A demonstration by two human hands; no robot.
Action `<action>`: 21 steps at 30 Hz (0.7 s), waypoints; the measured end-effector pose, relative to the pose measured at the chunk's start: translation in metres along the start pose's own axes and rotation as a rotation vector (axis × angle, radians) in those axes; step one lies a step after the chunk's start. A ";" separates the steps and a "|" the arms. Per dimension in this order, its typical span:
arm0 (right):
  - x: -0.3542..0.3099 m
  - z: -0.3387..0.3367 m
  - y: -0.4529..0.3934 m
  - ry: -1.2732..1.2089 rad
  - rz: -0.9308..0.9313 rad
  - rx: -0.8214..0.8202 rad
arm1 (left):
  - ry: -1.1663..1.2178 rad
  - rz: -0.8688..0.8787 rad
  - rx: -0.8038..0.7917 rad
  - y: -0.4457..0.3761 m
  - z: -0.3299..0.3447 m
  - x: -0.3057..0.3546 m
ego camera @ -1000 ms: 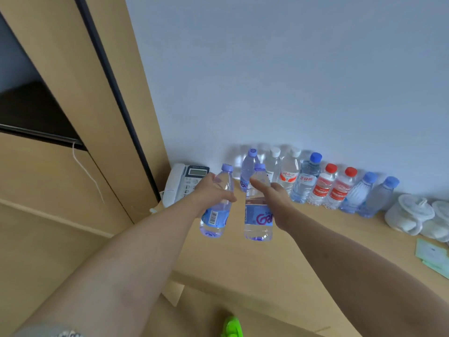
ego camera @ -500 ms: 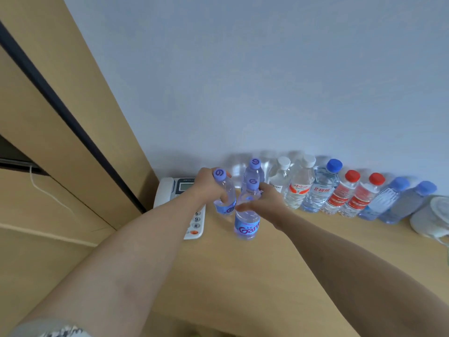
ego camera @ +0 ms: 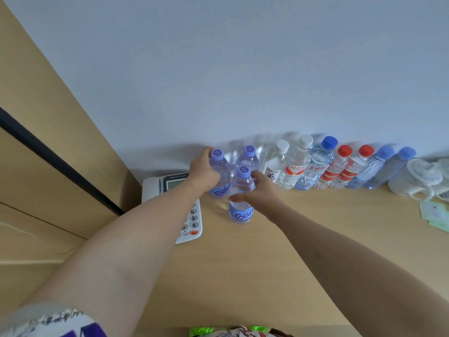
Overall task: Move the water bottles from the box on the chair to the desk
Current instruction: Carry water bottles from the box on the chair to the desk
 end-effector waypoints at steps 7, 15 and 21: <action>-0.002 0.011 0.010 -0.008 -0.013 0.092 | -0.014 -0.081 0.027 -0.001 0.000 -0.010; -0.012 0.020 0.011 0.028 -0.001 0.154 | 0.087 -0.030 0.009 -0.003 0.000 -0.009; -0.007 0.018 0.011 0.011 0.002 0.172 | 0.122 -0.041 0.024 -0.015 0.005 -0.008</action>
Point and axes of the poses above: each hand's wrist, its own y-axis away from the middle knuckle, its own z-axis out of the palm, x = y × z, the point moved 2 cm from there along -y, towards the middle knuckle, and after that the axes turned 7 degrees about -z, right-handed, at the moved point
